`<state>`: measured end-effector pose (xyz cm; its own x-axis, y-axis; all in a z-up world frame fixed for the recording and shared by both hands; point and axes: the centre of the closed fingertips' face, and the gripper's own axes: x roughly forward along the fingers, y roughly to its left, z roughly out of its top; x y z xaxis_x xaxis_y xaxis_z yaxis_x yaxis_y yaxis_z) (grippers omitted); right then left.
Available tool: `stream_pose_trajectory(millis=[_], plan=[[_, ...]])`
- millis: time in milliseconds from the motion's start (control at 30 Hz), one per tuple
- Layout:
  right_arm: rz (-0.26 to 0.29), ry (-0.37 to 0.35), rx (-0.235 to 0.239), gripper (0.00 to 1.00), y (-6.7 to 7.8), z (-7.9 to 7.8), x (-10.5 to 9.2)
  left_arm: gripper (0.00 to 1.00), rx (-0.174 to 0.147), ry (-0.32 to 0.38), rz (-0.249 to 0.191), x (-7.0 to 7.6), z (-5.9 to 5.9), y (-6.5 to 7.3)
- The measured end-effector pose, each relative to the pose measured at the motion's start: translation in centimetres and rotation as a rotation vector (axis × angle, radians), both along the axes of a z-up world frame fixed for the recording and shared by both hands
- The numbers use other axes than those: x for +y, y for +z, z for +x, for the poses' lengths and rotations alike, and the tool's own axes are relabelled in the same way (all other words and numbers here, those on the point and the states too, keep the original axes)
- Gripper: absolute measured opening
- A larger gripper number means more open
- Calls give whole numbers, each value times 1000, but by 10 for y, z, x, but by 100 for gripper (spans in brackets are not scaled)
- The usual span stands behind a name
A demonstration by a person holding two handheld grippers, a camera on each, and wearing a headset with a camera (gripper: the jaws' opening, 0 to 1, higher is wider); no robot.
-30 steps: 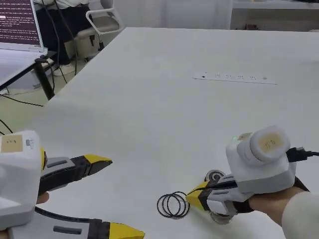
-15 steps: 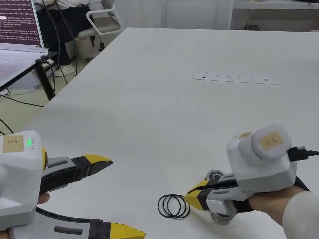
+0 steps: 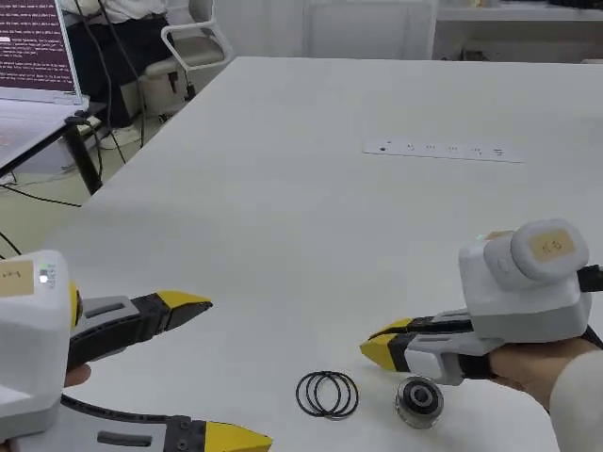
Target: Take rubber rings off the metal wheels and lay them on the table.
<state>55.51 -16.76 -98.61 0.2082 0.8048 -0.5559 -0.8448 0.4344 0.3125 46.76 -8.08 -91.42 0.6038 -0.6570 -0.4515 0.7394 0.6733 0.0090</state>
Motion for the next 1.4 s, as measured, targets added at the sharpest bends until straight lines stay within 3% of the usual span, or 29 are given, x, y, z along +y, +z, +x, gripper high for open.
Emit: stream_pose_trajectory(millis=[167, 333, 433, 667, 833, 933, 1033, 1133, 1233, 1300, 1400], plan=[[21, -66, -1, 7, 5, 14, -13, 85, -8, -7, -34, -4, 1, 13], [41, -125, 8, 7, 8, 25, -26, 83, -60, -37, -21, -8, 7, 38], [40, -161, 6, 7, 8, 31, -34, 82, -107, -79, -11, -16, 12, 56], [16, -216, 24, 6, 3, 38, -50, 79, -146, -154, 65, -28, 30, 62], [2, -219, 26, 8, 2, 38, -55, 74, -180, -208, 91, -42, 41, 69], [-22, -190, 62, 11, -5, 29, -57, 72, -206, -230, 103, -51, 50, 73], [-47, -178, 49, 10, -9, 27, -61, 70, -220, -267, 107, -61, 55, 76], [-37, -173, 50, 14, -7, 27, -61, 68, -241, -310, 150, -68, 63, 76], [-56, -136, 37, 19, -9, 22, -62, 68, -248, -334, 148, -80, 72, 80], [-75, -117, 20, 20, -11, 20, -63, 67, -264, -358, 151, -88, 79, 82], [-82, -107, 22, 20, -13, 19, -62, 65, -263, -392, 137, -102, 85, 82]])
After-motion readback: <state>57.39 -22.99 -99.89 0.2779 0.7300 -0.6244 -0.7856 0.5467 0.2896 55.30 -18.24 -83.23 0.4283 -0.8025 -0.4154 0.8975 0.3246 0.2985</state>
